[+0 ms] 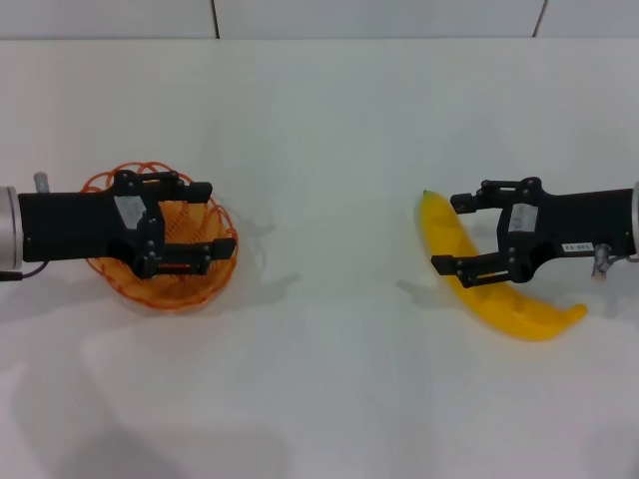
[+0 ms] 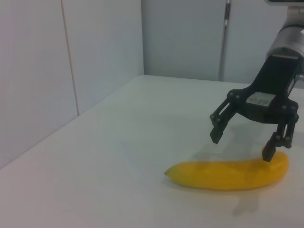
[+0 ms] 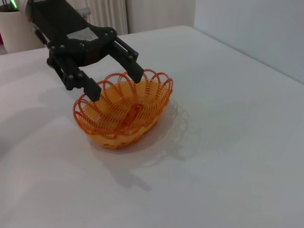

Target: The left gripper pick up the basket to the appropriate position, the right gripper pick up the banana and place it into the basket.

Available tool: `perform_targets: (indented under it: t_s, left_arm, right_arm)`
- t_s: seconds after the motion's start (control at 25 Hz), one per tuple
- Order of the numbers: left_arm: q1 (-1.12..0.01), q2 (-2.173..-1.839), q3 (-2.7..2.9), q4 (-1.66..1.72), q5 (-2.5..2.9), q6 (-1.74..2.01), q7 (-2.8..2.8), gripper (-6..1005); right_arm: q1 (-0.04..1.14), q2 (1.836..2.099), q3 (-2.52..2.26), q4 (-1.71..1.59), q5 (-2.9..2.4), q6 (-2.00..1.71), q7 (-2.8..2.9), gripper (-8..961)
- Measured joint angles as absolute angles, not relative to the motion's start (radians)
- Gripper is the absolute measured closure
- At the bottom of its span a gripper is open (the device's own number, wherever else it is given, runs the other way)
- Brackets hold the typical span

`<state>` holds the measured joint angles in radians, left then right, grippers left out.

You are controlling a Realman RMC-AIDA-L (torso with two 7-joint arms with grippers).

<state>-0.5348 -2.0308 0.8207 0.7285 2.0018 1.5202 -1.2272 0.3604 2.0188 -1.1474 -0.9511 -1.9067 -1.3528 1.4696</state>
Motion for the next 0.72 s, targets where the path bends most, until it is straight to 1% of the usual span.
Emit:
perform_targets:
  t_s: [0.44,0.72]
  left_arm:
    - [-0.535,-2.031,0.811,0.735,1.993,1.516,-1.271,212]
    - [-0.499,-2.018,0.800,0.921,2.000,1.454,-1.591,213]
  right_arm:
    - [0.362,2.020,-1.147,-0.951,-1.907,-1.353,1.470,76]
    - [0.362,2.020,-1.147,-0.949,-1.907,-1.353,1.470,76]
